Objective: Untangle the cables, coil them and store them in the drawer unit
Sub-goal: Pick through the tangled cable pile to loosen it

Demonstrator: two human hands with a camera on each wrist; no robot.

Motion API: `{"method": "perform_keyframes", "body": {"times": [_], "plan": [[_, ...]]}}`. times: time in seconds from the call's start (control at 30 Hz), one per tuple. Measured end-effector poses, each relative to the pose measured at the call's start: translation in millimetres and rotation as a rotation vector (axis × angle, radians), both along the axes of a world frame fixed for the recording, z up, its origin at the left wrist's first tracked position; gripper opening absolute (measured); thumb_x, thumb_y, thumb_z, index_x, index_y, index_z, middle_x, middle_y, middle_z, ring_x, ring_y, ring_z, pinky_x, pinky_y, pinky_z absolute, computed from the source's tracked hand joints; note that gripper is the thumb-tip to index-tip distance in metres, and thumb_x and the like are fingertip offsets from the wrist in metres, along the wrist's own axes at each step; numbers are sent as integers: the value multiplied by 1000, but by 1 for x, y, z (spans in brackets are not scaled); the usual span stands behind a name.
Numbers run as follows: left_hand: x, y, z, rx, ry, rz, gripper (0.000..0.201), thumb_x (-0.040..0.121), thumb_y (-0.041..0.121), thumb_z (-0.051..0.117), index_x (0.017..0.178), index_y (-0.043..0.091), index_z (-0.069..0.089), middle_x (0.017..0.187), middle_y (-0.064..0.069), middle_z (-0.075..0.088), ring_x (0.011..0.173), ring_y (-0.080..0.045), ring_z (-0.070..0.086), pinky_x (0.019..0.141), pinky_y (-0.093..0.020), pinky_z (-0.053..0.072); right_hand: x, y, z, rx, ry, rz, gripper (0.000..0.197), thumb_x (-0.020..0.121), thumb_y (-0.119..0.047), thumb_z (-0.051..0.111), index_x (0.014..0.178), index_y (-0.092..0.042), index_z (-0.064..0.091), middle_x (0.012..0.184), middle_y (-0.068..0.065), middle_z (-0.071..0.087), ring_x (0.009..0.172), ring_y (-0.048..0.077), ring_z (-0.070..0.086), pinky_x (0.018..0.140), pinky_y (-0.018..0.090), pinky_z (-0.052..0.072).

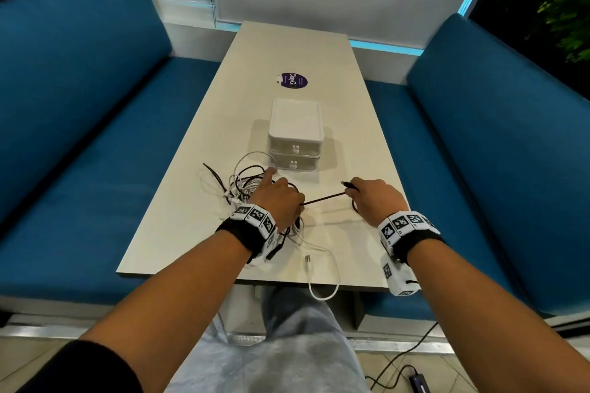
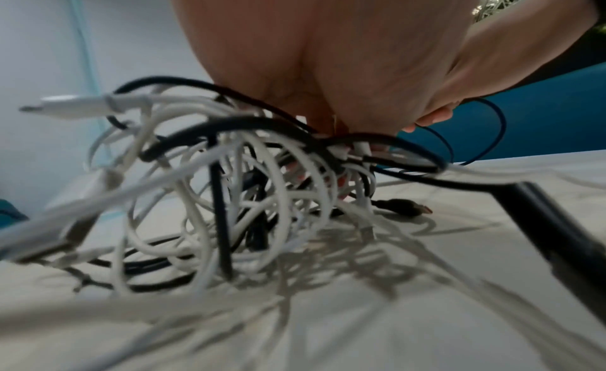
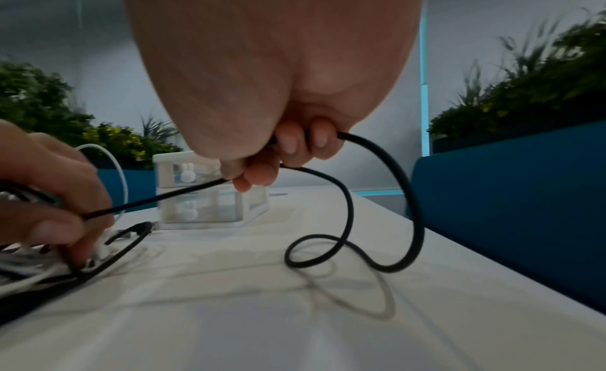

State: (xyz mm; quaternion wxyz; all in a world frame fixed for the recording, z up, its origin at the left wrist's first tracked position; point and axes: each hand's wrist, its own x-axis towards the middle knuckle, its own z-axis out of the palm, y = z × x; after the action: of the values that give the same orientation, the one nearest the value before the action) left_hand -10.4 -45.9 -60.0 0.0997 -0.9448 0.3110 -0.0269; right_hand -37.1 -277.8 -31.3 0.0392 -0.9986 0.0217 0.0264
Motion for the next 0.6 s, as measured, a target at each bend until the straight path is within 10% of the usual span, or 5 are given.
{"method": "perform_keyframes", "body": {"times": [0.17, 0.43, 0.6], "plan": [[-3, 2, 3, 32, 5, 10, 31, 99, 42, 38, 103, 29, 65, 103, 5, 70, 110, -24, 55, 113, -56, 11, -7, -9, -5, -4, -3, -118, 28, 102, -37, 35, 106, -20, 58, 78, 2, 54, 68, 27, 55, 53, 29, 37], [-11, -2, 7, 63, 12, 2, 29, 100, 37, 41, 106, 28, 67, 107, 2, 70, 113, -26, 54, 113, -57, 8, -13, 45, -19, 334, -39, 57, 44, 101, -39, 40, 140, -20, 41, 108, 15, 67, 100, 36, 62, 81, 41, 50], [-11, 0, 7, 43, 29, 19, 21, 96, 32, 45, 97, 33, 65, 99, 7, 69, 110, -25, 55, 110, -56, 11, -5, 75, -26, 304, 84, 207, 23, 100, -27, 40, 109, -16, 58, 97, 14, 67, 91, 35, 61, 71, 37, 46]]}}
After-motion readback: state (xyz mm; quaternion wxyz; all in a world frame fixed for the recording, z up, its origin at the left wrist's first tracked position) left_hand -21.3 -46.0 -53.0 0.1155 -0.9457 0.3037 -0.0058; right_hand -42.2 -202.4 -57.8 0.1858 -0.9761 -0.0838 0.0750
